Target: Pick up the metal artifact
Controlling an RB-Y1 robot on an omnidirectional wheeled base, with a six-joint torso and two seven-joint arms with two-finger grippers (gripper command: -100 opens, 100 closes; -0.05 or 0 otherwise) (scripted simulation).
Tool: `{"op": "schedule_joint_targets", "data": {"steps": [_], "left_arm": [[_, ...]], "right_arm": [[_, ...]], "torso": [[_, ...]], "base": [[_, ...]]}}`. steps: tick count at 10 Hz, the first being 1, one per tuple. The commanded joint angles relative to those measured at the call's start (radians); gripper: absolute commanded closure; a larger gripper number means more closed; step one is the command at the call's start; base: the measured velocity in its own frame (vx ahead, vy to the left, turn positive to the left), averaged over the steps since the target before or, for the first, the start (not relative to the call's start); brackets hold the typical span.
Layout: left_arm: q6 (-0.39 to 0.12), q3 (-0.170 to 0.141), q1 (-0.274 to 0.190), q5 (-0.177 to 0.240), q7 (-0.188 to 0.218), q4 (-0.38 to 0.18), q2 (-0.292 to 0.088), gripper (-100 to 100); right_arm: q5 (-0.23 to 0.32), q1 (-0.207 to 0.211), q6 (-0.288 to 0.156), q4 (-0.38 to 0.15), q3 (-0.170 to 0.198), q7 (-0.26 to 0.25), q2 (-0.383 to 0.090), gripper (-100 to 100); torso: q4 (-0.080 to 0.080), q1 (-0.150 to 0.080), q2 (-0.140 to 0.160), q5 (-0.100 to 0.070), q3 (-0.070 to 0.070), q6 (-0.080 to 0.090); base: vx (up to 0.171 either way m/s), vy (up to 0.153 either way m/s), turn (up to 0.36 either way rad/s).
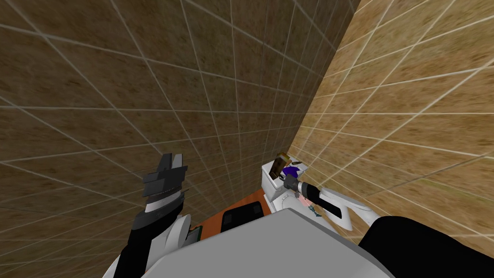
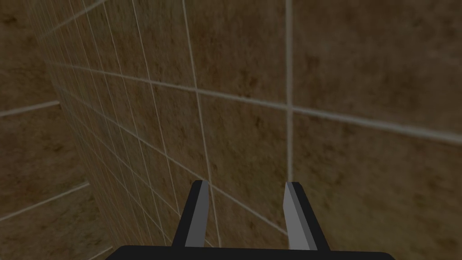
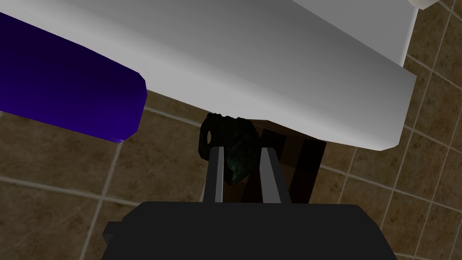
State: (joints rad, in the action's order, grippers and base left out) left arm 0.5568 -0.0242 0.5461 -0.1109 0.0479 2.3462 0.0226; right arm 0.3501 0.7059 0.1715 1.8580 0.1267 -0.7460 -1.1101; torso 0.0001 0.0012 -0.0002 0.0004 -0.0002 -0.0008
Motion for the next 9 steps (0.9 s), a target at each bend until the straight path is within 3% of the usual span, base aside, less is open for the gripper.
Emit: {"op": "schedule_joint_targets", "data": {"steps": [1, 2, 9], "left_arm": [[0.000, 0.000, 0.000, 0.000, 0.000, 0.000, 0.000, 0], [0.000, 0.000, 0.000, 0.000, 0.000, 0.000, 0.000, 0], [0.000, 0.000, 0.000, 0.000, 0.000, 0.000, 0.000, 0]], "right_arm": [[0.037, -0.022, 0.002, -0.022, -0.004, 0.050, -0.007, 100], [0.037, -0.022, 0.002, -0.022, -0.004, 0.054, -0.007, 100], [0.154, -0.082, 0.010, -0.087, -0.020, 0.232, -0.023, 100]], "torso": [[0.000, 0.000, 0.000, 0.000, 0.000, 0.000], [0.000, 0.000, 0.002, 0.000, 0.001, -0.002], [0.001, 0.000, 0.003, -0.001, 0.002, 0.000]], "base": [[-0.073, 0.002, 0.126], [-0.088, 0.007, 0.073], [-0.070, 0.012, 0.057]]}}
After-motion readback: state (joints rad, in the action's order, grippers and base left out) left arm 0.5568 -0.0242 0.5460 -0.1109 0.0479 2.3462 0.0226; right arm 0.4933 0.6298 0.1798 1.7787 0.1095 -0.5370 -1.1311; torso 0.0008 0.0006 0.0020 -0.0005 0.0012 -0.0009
